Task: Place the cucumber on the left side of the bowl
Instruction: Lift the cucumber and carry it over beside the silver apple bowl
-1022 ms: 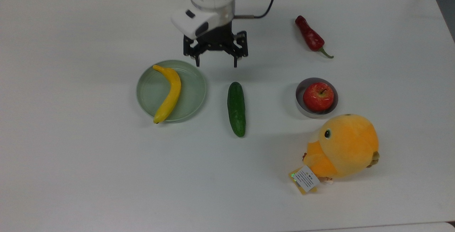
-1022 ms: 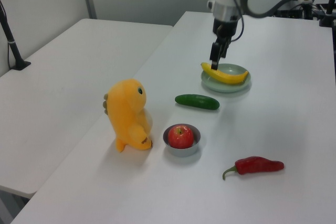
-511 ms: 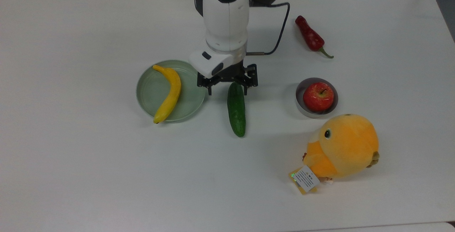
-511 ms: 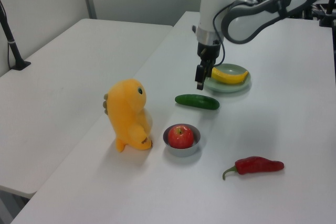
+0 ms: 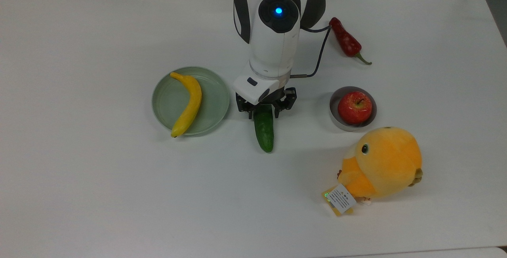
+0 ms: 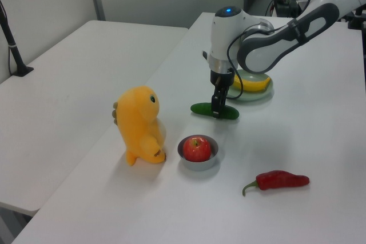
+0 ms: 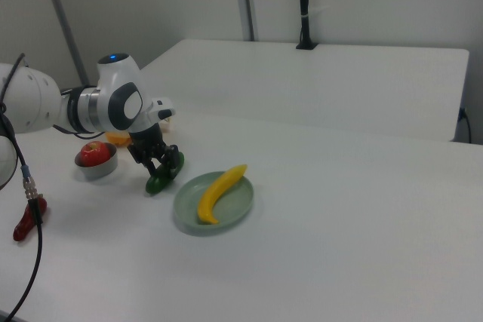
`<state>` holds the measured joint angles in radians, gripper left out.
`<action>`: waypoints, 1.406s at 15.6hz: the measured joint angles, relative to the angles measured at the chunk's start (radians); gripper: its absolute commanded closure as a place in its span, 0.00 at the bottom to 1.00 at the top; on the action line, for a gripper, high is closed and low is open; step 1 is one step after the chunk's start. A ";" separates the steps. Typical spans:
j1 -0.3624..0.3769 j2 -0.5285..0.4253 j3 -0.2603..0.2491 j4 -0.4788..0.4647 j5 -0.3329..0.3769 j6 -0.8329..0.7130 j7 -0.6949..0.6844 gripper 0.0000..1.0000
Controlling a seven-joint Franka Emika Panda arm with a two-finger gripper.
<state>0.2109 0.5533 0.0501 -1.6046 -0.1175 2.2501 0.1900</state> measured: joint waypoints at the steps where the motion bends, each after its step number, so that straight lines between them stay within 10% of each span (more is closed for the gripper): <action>1: -0.001 0.002 0.002 0.001 -0.005 0.002 0.008 0.80; 14: 0.004 -0.161 0.025 -0.056 -0.007 0.008 0.019 0.76; 22: 0.194 -0.242 0.076 -0.117 0.049 0.010 0.142 0.76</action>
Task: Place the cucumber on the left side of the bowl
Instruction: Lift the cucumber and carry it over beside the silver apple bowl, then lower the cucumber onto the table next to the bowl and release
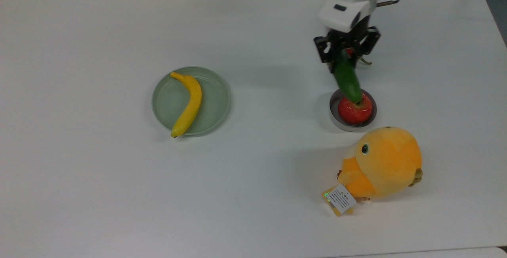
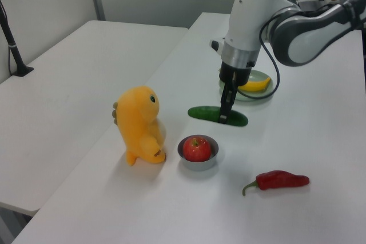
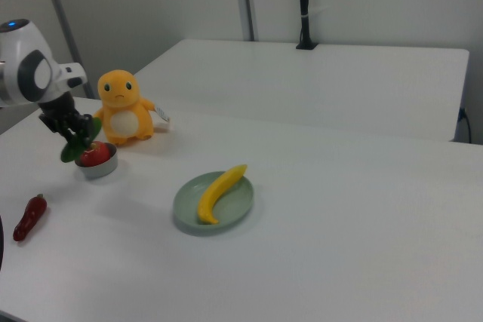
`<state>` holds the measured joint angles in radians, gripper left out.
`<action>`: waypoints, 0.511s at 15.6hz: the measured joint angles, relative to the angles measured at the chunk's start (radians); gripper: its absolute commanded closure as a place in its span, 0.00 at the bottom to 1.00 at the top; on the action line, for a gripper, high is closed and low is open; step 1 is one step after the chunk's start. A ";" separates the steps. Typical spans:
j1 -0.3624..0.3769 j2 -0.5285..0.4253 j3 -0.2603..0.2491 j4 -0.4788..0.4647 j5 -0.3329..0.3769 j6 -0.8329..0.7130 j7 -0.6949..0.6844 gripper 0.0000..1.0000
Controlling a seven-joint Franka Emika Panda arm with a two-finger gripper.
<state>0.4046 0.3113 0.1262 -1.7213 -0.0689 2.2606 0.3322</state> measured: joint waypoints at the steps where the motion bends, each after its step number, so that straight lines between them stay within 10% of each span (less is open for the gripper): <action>1: 0.034 0.026 0.008 0.039 0.000 0.000 0.080 0.76; 8: 0.144 0.184 0.011 0.142 -0.003 0.149 0.314 0.76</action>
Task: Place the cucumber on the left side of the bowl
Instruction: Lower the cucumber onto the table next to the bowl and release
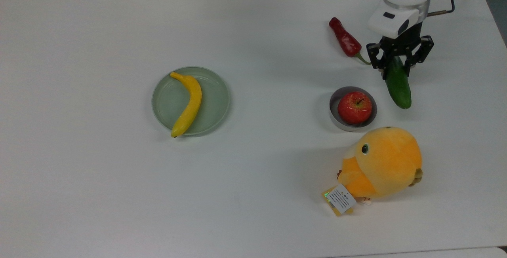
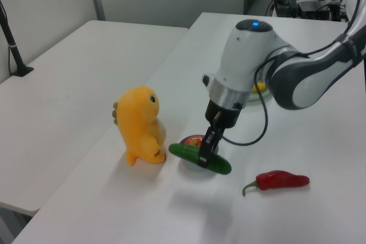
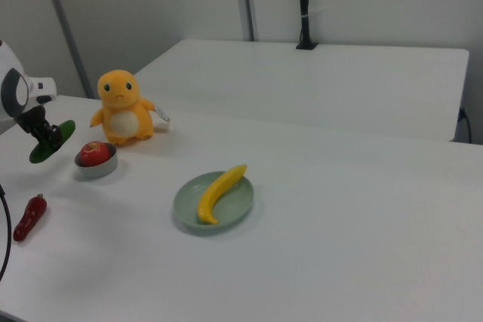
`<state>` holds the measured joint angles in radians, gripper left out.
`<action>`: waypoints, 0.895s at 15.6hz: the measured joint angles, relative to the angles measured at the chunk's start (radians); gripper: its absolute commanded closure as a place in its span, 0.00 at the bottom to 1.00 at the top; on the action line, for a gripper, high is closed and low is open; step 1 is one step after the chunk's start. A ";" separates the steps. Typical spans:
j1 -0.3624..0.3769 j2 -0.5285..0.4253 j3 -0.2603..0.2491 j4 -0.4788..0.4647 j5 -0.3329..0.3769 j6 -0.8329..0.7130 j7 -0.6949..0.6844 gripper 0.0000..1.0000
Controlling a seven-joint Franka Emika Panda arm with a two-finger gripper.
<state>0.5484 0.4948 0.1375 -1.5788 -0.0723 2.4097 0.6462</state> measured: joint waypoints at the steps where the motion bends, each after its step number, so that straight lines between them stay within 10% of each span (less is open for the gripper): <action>1: 0.000 0.016 0.000 0.010 0.000 0.004 0.003 0.76; 9: 0.001 0.089 -0.013 0.031 -0.041 0.097 0.006 0.65; 12: 0.001 0.101 -0.014 0.032 -0.051 0.098 0.006 0.13; 14: 0.001 0.102 -0.014 0.032 -0.058 0.098 0.006 0.05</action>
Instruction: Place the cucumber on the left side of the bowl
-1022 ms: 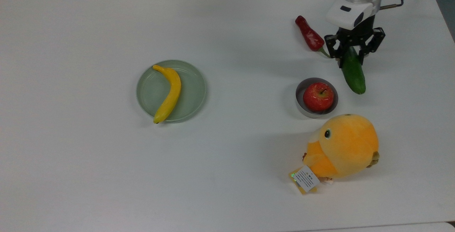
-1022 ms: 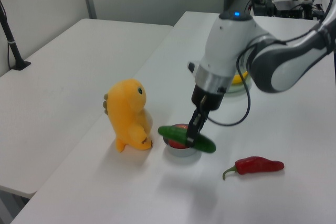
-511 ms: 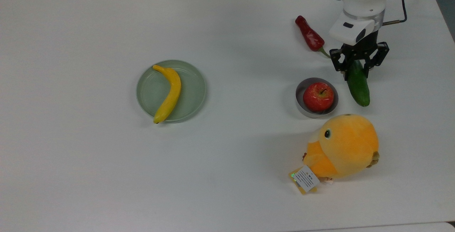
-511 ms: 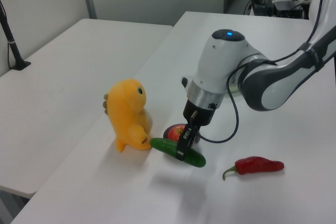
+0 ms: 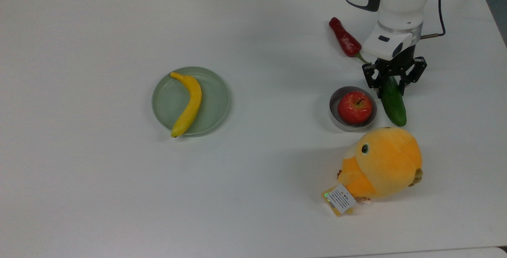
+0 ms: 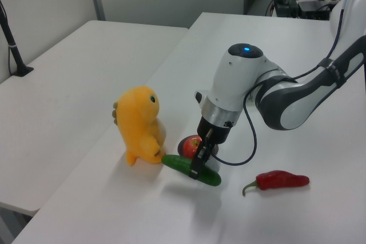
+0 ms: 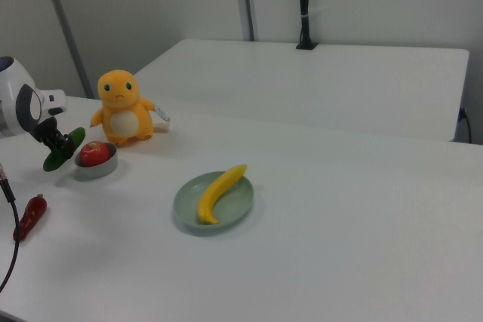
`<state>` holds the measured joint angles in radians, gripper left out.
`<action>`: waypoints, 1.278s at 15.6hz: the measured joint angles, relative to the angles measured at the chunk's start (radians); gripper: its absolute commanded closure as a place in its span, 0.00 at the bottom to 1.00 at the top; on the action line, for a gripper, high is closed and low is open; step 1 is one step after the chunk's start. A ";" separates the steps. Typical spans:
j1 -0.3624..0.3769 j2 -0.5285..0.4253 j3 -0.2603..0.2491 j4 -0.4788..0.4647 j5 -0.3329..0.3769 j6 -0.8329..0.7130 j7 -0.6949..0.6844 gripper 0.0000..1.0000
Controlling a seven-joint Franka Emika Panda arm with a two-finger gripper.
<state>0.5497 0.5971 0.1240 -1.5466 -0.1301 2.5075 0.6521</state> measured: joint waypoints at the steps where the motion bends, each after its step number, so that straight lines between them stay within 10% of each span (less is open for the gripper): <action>1: 0.000 0.000 0.000 0.000 -0.006 0.000 0.000 0.00; 12: 0.001 -0.017 0.000 0.014 -0.057 -0.008 0.000 0.00; 20: -0.058 -0.259 -0.001 0.001 -0.060 -0.422 -0.161 0.00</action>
<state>0.4920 0.3377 0.1227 -1.5460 -0.1904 2.0860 0.4911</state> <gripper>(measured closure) 0.000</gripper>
